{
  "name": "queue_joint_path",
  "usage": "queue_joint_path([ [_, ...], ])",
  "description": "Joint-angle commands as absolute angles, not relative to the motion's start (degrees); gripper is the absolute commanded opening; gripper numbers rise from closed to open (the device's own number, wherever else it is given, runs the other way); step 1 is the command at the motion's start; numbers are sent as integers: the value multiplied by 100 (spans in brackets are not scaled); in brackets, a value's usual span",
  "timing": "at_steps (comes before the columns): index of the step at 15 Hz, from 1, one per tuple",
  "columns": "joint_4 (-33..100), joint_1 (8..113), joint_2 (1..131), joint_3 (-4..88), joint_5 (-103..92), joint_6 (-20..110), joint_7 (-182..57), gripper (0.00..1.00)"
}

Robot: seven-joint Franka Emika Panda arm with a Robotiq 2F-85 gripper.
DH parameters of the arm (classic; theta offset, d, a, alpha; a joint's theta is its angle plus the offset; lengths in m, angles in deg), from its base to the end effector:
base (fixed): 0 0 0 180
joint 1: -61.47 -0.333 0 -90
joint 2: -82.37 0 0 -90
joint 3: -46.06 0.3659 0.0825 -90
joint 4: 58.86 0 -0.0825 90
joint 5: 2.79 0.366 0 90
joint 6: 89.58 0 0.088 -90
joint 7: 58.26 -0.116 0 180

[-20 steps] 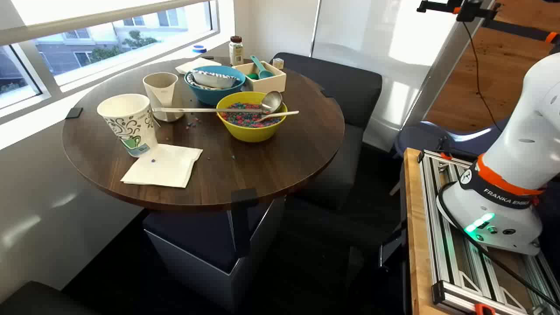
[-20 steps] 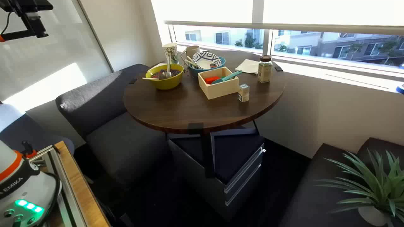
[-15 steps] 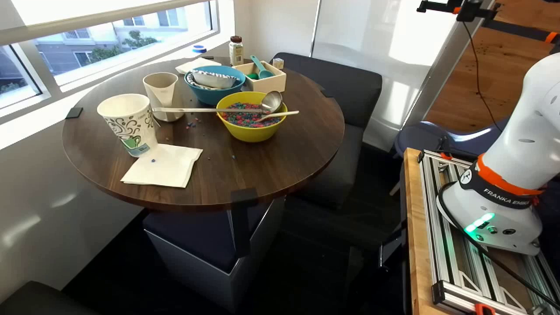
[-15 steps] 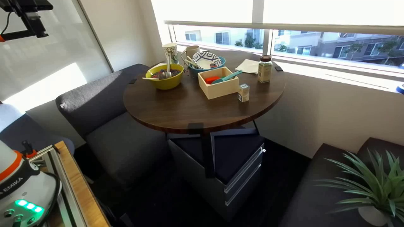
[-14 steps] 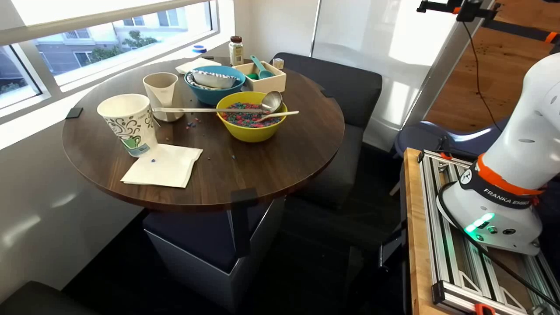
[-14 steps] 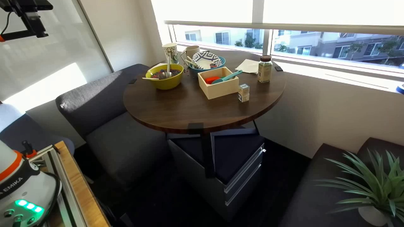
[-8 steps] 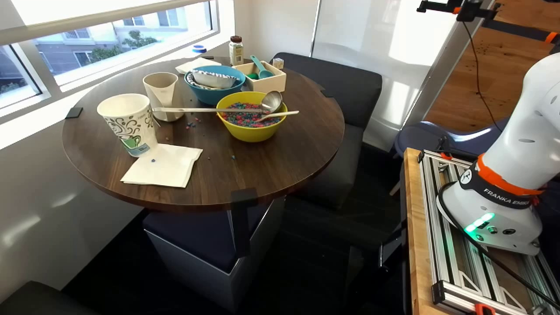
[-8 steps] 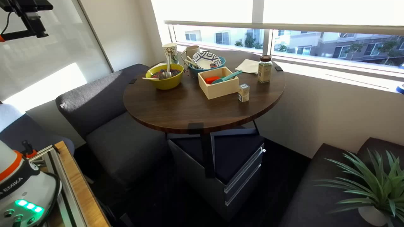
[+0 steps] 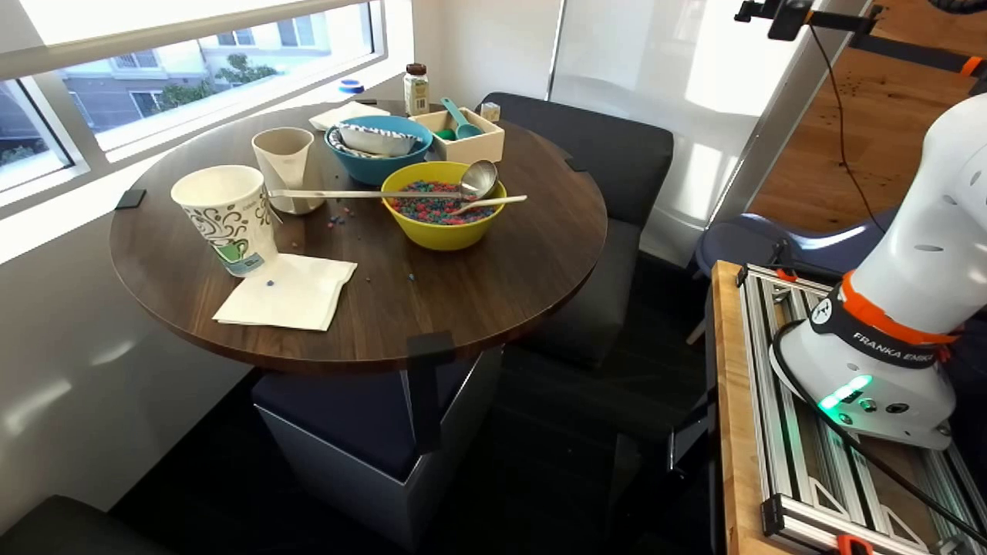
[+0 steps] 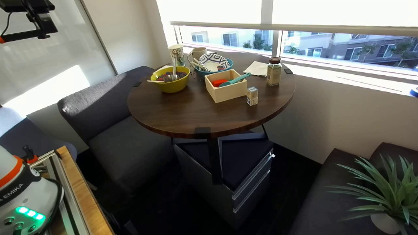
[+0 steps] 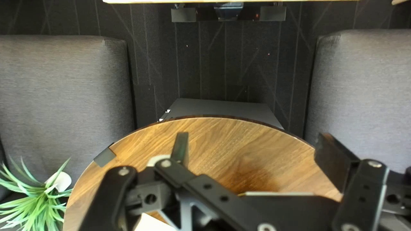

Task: Scoop up the cereal in the yellow bowl then put it into the white bowl

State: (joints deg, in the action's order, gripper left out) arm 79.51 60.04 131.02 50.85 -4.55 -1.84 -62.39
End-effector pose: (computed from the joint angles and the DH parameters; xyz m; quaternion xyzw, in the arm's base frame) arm 0.2280 0.0316 0.6013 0.9987 0.0032 -0.0145 0.0479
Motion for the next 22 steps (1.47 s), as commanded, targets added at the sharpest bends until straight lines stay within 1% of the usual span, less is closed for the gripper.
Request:
queue_joint_path([
  [1,7836,5980,12256,5140,-269,491,-6433,100],
  [3,7802,5975,11787,5084,-288,1033,-6358,100],
  [10,7393,5904,10135,5096,-71,1921,-6524,100],
  [14,7268,5905,9516,5123,-94,2421,-6809,100],
  [22,7056,5822,8524,5200,-220,3895,-7207,100],
])
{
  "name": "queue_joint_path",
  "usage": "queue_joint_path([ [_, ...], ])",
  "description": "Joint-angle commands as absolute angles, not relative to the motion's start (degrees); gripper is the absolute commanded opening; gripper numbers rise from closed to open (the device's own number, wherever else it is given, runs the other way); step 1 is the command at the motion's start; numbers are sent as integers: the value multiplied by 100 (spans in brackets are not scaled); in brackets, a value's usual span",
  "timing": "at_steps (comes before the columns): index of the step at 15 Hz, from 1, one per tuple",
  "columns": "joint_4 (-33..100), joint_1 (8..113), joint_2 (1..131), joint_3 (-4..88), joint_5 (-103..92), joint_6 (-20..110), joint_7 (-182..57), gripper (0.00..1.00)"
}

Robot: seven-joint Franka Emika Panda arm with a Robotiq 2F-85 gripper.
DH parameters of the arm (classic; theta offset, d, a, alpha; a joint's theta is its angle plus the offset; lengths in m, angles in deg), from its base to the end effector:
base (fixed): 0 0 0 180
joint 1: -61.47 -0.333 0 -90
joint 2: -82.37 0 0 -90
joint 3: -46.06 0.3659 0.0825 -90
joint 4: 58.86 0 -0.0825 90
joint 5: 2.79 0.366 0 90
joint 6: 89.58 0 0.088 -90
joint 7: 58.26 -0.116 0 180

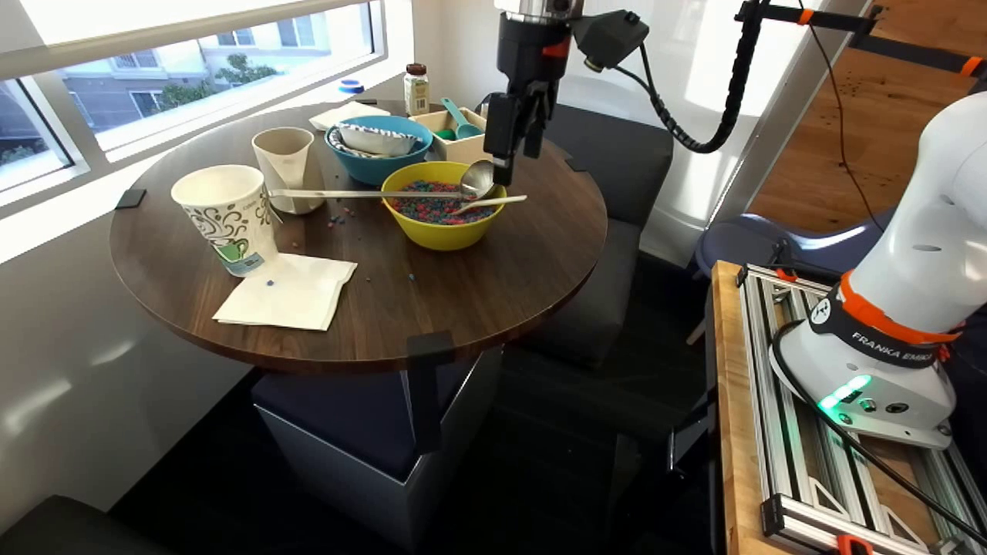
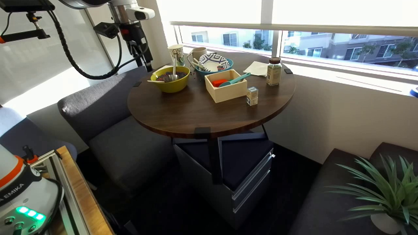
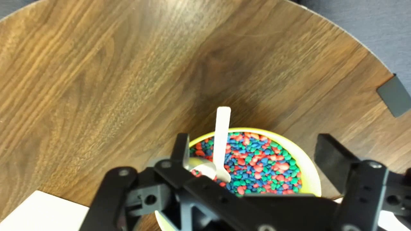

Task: Scoop up the cereal in the yellow bowl then put it into the white bowl

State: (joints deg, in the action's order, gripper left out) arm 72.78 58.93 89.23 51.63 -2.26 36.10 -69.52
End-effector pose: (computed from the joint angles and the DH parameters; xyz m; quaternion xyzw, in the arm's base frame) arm 0.4708 0.0685 0.4502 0.9995 -0.0305 0.0078 0.0007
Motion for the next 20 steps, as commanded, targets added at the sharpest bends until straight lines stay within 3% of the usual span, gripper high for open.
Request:
queue_joint_path([
  [1,7236,5844,8812,5138,-230,3740,-7010,100],
  [14,6928,5861,8061,5040,-930,4062,-7453,100],
  [15,6897,5853,7992,5029,-943,4070,-7461,88],
  [16,6865,5843,7926,5020,-986,4069,-7497,84],
  [17,6842,5834,7878,5014,-1028,4064,-7542,70],
  [18,6810,5821,7834,5013,-1036,4057,-7575,68],
  [20,6759,5797,7776,5013,-1056,4074,-7620,55],
])
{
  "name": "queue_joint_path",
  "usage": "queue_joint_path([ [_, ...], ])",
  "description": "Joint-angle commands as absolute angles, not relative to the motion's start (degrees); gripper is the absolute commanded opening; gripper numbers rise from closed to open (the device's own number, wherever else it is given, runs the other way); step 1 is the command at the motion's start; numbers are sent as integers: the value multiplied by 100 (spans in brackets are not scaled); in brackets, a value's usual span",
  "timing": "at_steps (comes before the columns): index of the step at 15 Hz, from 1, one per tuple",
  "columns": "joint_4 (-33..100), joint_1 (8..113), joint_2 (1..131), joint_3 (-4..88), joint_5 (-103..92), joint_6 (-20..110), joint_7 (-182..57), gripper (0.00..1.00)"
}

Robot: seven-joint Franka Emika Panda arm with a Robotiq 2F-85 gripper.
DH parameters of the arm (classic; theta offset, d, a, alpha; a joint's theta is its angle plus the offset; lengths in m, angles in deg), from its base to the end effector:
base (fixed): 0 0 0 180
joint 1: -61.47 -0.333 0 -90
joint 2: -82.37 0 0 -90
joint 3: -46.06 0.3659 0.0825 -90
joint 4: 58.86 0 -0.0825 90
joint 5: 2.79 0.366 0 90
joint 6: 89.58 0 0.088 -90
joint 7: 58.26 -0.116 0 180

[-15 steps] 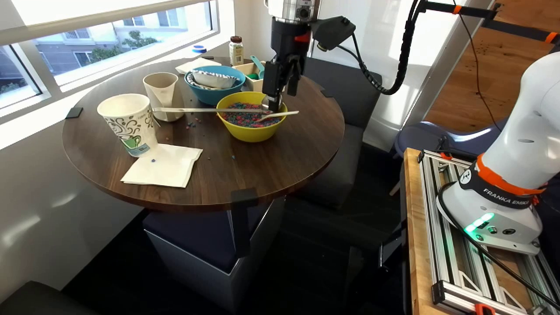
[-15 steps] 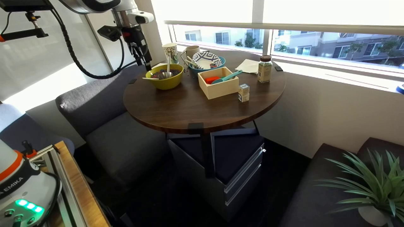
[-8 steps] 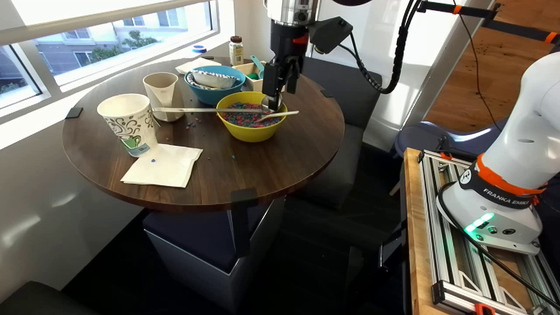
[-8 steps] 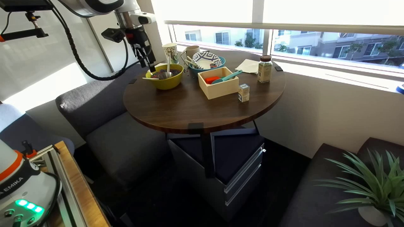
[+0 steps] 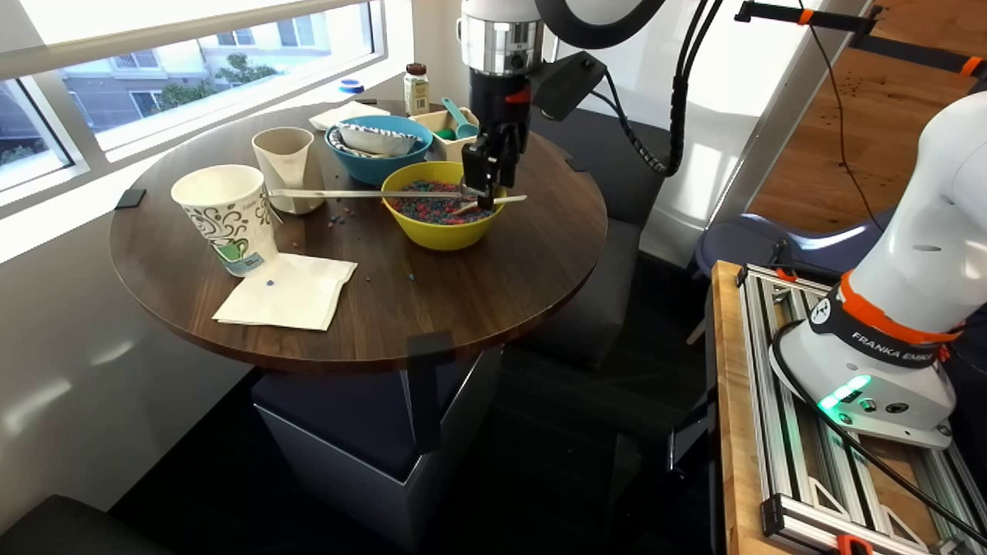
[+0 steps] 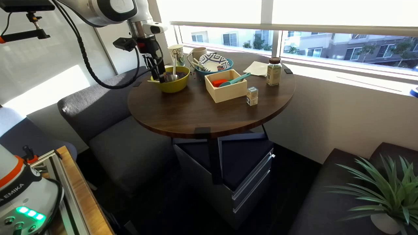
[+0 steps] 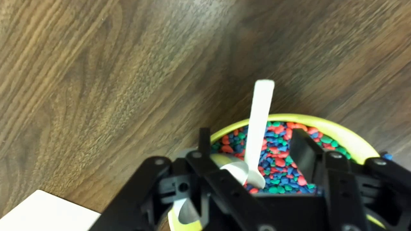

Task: Scoop up the cereal in the yellow bowl then put it into the white bowl

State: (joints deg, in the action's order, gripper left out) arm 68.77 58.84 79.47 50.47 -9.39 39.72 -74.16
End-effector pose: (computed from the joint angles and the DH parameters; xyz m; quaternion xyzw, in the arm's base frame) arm 0.5149 0.0593 0.4015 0.9982 -0.0403 -0.0020 0.0435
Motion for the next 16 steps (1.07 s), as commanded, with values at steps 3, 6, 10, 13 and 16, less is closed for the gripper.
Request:
queue_joint_path([
  [3,6686,5769,7744,5015,-1094,4067,-7700,50],
  [6,6634,5729,7716,5020,-1085,4028,-7726,54],
  [10,6595,5683,7637,5016,-1116,4020,-7806,52],
  [13,6557,5673,7579,5006,-1115,4034,-7833,45],
  [16,6503,5661,7503,4996,-1125,4042,-7876,40],
])
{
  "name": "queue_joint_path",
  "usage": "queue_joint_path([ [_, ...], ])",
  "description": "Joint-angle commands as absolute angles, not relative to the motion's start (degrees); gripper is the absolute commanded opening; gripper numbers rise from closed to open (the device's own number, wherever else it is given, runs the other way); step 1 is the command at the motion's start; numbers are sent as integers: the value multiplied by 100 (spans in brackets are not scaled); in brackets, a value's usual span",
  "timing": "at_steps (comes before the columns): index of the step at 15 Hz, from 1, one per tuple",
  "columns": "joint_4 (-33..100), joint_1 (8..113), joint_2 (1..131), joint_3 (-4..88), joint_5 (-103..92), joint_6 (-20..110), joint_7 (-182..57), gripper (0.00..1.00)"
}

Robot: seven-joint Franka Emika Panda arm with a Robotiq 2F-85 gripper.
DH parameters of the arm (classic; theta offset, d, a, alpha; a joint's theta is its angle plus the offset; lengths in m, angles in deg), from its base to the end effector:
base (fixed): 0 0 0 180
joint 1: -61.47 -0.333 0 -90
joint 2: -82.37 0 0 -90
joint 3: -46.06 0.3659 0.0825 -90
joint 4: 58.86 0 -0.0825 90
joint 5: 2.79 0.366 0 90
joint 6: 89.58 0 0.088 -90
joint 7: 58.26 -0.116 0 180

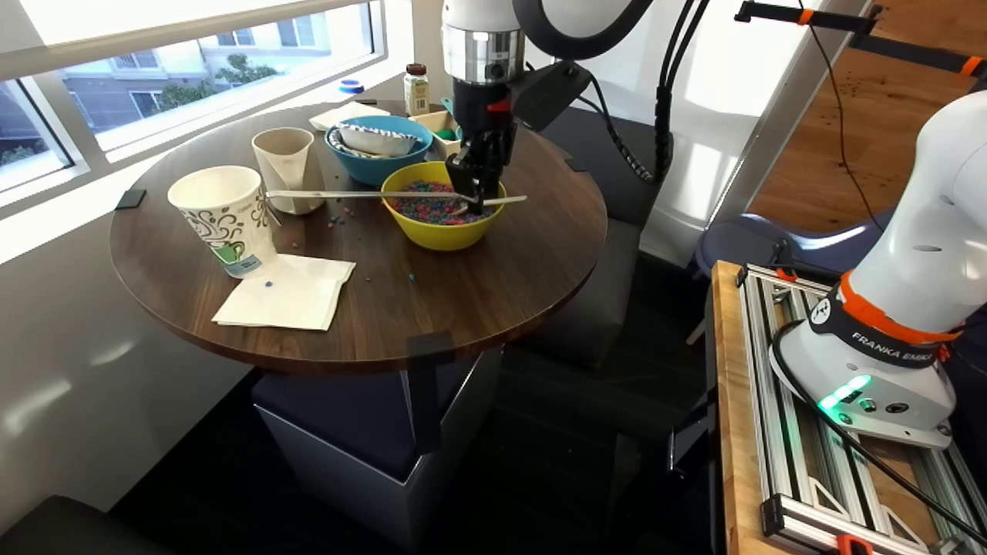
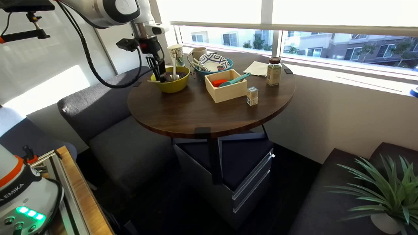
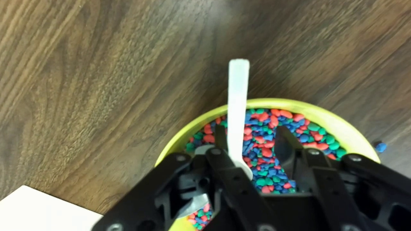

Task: Scoop up the cereal in the yellow bowl then put it into the white bowl

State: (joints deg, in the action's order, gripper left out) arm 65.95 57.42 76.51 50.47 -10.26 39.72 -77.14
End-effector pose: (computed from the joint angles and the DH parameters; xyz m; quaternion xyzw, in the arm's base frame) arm 0.5311 0.0738 0.3949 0.9977 -0.0491 -0.0004 0.0474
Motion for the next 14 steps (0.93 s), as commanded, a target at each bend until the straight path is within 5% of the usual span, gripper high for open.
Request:
queue_joint_path([
  [1,6487,5658,7476,4992,-1127,4043,-7887,37],
  [6,6449,5642,7388,4988,-1108,4027,-7890,36],
  [11,6444,5623,7407,4992,-1063,4015,-7871,11],
  [14,6436,5626,7422,4994,-1013,3974,-7850,8],
])
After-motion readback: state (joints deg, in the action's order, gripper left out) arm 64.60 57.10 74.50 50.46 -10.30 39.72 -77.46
